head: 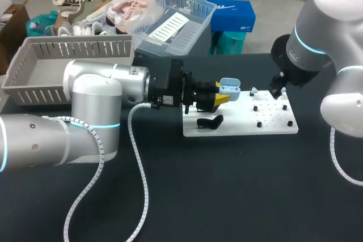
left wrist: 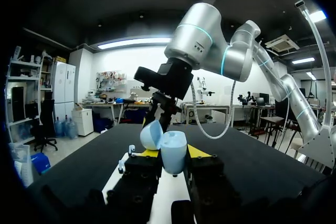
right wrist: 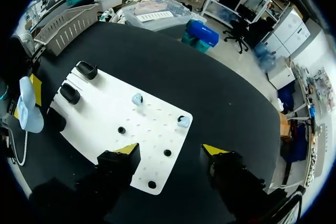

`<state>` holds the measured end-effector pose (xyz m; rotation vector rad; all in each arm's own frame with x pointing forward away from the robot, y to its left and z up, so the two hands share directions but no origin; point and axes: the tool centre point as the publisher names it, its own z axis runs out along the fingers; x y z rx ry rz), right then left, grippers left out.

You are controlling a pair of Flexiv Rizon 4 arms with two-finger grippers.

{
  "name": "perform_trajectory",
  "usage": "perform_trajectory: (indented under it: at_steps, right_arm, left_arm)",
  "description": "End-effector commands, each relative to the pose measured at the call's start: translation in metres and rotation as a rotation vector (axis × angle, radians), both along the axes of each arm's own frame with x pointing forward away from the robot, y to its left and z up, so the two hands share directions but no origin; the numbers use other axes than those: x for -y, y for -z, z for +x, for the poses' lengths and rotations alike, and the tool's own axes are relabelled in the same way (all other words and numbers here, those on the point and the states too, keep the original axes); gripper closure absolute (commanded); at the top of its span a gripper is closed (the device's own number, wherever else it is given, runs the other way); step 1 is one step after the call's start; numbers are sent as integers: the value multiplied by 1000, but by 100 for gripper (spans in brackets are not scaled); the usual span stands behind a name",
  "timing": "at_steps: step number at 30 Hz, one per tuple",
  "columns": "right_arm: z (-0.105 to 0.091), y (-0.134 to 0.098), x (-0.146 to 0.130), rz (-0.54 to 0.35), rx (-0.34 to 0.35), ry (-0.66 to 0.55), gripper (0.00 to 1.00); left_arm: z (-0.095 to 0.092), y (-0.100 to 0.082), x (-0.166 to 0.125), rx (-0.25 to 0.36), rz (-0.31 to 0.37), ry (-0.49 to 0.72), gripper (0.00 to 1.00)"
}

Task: Pick up each earbud case from the left stands, insert the matching earbuds, close the lid, and place the case in the box.

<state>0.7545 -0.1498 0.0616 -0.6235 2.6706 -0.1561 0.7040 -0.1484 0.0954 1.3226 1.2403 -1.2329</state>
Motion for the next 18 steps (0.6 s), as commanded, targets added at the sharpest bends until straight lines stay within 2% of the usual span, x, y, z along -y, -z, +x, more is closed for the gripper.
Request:
perform_trajectory:
  at_steps: [1,3,5,9,18]
  right_arm:
    - [16,8,0,-14,-23,-2,31]
    - [19,10,2,-20,-27,-2,42]
    - [22,12,3,-26,-28,-3,47]
    - [24,15,6,-35,-38,-2,51]
    - [30,24,12,-49,-60,2,52]
  left_arm:
    - [0,1,0,1,-2,-1,100]
    - [0,1,0,1,-2,-1,100]
    - [0,1,0,1,-2,-1,100]
    - [0,1,0,1,-2,-1,100]
    - [0,1,0,1,-2,-1,100]
